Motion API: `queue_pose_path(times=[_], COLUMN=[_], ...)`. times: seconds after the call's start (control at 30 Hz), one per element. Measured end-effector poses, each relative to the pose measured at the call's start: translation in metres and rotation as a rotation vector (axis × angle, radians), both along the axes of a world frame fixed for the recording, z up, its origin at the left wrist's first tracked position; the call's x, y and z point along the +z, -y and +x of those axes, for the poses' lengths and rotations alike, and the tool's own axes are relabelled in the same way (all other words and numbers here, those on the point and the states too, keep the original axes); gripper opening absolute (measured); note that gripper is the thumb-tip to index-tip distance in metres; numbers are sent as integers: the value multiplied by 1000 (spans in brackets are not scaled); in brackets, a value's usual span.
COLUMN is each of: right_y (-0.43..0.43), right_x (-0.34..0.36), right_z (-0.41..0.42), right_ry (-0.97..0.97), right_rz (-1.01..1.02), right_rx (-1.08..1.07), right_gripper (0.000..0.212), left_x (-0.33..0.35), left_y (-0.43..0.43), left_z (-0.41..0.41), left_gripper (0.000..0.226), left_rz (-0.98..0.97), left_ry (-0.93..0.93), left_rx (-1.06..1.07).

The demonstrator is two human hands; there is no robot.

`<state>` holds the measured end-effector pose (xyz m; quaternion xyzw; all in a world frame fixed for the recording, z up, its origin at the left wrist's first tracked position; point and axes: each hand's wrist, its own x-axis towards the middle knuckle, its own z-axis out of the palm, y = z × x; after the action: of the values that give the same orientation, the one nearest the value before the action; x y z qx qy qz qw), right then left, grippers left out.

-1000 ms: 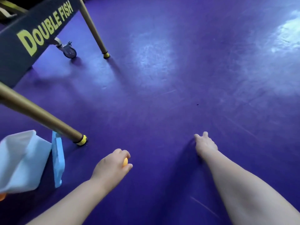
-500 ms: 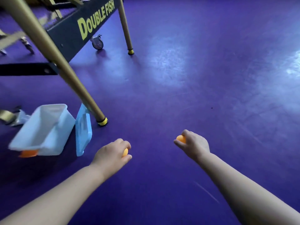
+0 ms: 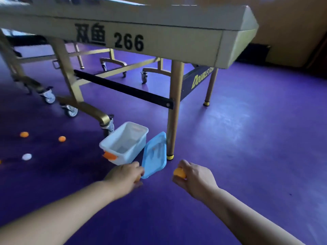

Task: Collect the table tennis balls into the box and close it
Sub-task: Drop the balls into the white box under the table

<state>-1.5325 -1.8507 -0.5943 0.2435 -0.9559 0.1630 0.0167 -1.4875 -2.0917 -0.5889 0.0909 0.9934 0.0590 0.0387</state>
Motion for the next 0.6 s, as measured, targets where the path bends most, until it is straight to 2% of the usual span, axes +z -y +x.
queue_pose_path(times=[0.13, 0.23, 0.43, 0.6], right_y=[75, 138, 251, 309], right_x=[4, -7, -46, -78], right_z=[-16, -33, -89, -149], right_ry=[39, 125, 297, 366], right_rz=[61, 70, -239, -490], right_rx=[65, 6, -150, -305], right_gripper=[38, 39, 33, 46], left_x=[4, -3, -32, -73], left_y=[72, 118, 189, 233], left_z=[12, 18, 23, 25], left_gripper=[30, 30, 22, 19], left_rz=[49, 86, 188, 375], left_ry=[-37, -60, -121, -133], left_rx=[162, 285, 394, 454])
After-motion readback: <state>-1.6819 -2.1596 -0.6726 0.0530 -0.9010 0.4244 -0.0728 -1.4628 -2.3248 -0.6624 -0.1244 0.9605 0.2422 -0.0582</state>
